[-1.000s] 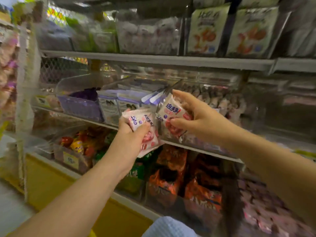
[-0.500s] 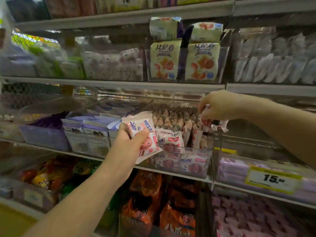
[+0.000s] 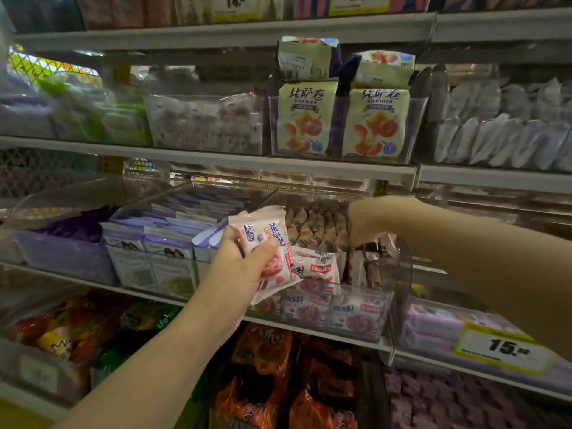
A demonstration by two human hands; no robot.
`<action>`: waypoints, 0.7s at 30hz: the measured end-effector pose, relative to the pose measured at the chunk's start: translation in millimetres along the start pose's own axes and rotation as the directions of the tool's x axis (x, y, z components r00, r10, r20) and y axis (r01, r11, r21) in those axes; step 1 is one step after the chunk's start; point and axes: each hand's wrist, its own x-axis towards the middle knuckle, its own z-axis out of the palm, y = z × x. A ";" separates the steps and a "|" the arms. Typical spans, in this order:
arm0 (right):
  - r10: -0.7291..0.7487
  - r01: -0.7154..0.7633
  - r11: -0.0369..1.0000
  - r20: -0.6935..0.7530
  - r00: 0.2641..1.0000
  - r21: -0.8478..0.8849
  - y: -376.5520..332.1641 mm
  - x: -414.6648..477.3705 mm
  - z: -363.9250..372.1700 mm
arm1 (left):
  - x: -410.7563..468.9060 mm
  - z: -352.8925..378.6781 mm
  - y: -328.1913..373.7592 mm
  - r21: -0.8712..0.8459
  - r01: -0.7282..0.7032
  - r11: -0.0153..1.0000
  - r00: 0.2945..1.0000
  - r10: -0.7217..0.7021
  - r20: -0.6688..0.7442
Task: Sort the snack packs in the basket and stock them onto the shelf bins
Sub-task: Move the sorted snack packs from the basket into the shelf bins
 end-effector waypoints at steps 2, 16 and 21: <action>-0.023 0.028 0.997 -0.073 0.997 0.072 5.1 -1.9 15.8 | 1.2 0.3 -3.9 -0.018 0.003 1.000 1.000 -0.003 0.019; -0.195 0.192 0.970 -0.008 0.981 -0.152 36.9 -23.3 56.8 | 10.0 3.4 -14.0 0.007 -0.004 1.000 0.999 0.004 0.035; -0.184 0.172 0.963 -0.040 0.982 -0.208 25.5 -8.7 55.0 | 10.5 8.1 -11.5 0.026 -0.018 0.999 0.999 0.017 0.035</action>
